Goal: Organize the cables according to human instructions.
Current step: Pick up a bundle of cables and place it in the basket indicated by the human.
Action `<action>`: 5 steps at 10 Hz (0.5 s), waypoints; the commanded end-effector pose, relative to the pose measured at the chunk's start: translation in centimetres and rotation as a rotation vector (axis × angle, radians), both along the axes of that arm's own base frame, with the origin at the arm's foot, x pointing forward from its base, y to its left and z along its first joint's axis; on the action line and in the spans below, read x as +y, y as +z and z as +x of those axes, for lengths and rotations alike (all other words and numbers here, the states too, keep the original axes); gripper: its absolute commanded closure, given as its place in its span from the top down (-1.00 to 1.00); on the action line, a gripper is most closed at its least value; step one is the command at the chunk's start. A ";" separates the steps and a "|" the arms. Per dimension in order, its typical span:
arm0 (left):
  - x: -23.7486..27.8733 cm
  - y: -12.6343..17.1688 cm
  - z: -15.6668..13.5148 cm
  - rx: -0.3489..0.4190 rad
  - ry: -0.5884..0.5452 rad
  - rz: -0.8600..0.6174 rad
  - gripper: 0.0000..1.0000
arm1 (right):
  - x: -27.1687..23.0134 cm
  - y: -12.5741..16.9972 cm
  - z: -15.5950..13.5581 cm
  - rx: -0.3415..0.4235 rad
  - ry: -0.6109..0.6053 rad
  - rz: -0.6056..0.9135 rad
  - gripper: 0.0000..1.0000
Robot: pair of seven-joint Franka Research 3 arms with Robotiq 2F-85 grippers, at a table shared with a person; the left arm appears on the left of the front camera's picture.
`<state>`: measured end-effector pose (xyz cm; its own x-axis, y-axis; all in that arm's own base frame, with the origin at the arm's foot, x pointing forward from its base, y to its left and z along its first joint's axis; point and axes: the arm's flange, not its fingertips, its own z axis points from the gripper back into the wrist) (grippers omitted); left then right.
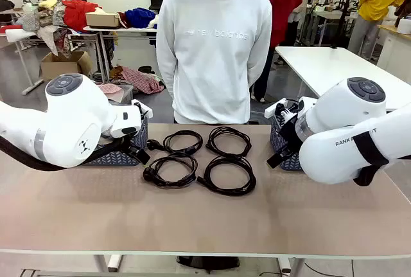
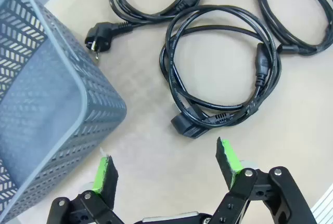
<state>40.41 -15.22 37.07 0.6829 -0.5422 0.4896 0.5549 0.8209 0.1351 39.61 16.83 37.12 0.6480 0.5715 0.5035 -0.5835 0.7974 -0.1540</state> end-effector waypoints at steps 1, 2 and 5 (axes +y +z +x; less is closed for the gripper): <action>0.0 0.0 0.0 0.000 0.000 0.000 1.00 | 0.0 0.0 0.0 0.000 0.000 0.000 1.00; 0.0 0.0 0.0 0.000 0.000 0.000 1.00 | 0.0 0.0 0.0 0.000 0.000 0.000 1.00; 0.0 0.0 0.0 0.000 0.000 0.000 1.00 | 0.0 0.0 0.0 0.000 0.000 0.000 1.00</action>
<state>40.39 -15.29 37.07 0.6820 -0.5434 0.4895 0.5562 0.8200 0.1355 39.60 16.85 37.11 0.6472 0.5728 0.5031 -0.5843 0.7965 -0.1553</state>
